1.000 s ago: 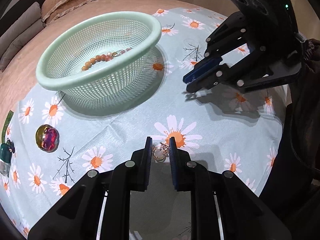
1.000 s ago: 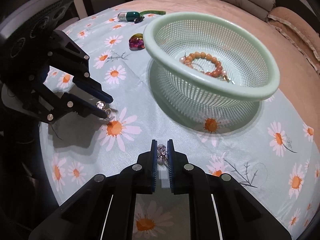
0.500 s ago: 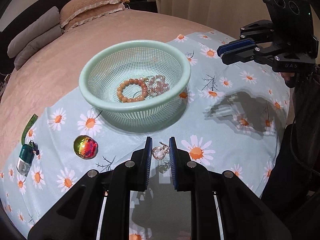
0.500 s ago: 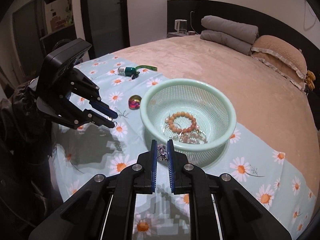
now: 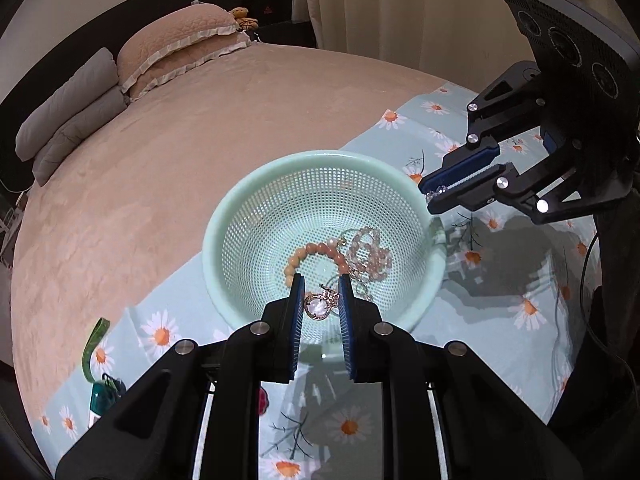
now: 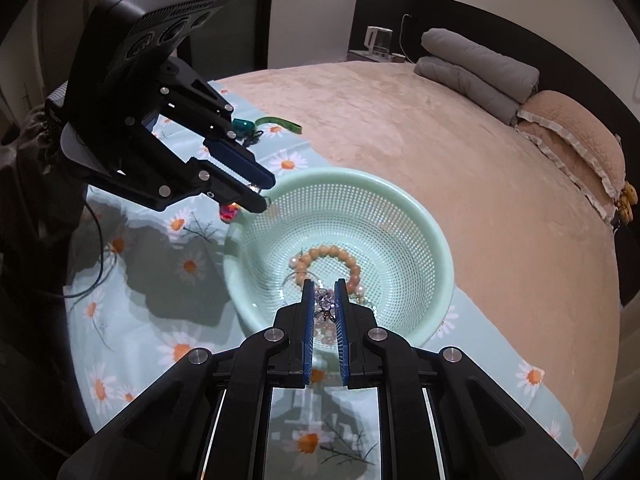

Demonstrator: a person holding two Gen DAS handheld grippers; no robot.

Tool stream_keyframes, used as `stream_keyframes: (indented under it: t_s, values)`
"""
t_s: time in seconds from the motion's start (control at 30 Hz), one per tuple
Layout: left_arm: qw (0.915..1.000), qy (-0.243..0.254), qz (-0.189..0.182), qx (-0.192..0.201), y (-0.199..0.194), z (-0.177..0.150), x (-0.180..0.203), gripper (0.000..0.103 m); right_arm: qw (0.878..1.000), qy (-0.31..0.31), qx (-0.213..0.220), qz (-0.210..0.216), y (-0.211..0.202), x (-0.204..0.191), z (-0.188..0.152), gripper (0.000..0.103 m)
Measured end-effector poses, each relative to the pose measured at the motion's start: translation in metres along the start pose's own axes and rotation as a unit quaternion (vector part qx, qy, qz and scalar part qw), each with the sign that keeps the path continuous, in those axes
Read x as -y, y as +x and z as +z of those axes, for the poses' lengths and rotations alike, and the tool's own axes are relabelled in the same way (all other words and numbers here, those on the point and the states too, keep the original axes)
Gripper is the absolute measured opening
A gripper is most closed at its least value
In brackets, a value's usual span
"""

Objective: Organize jewelry
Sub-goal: 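Carry both earrings into the colander and open both tools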

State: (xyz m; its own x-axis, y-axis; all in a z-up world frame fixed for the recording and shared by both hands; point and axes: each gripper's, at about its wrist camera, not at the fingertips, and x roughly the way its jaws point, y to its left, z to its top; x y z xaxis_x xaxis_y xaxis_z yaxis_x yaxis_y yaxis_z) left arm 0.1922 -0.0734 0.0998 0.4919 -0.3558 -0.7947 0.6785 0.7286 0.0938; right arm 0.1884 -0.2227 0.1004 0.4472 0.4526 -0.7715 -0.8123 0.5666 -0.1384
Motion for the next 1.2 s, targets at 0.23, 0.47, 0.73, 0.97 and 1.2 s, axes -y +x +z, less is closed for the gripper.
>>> stream_keyframes:
  t_s: [0.23,0.47,0.73,0.97,1.2]
  values:
    - [0.9996,0.016,-0.02,-0.014,0.048,0.02,-0.013,0.018,1.0,-0.006,-0.022,0.008,0.045,0.026,0.001,0.009]
    - [0.9985,0.019,-0.035,-0.038,0.09,0.019,-0.021,0.018,1.0,-0.001,-0.024,0.017,0.071,0.041,-0.01,0.01]
    - [0.9988,0.018,-0.016,-0.043,0.091,0.016,-0.023,0.061,1.0,0.019,-0.017,0.009,0.073,0.053,-0.019,0.023]
    - [0.9996,0.007,0.026,-0.011,0.039,0.012,-0.027,0.091,0.998,0.036,0.015,-0.049,0.03,0.045,-0.017,0.086]
    - [0.9967,-0.032,0.075,0.001,-0.011,0.001,-0.026,0.097,0.994,0.04,0.012,-0.097,-0.007,0.019,-0.01,0.09]
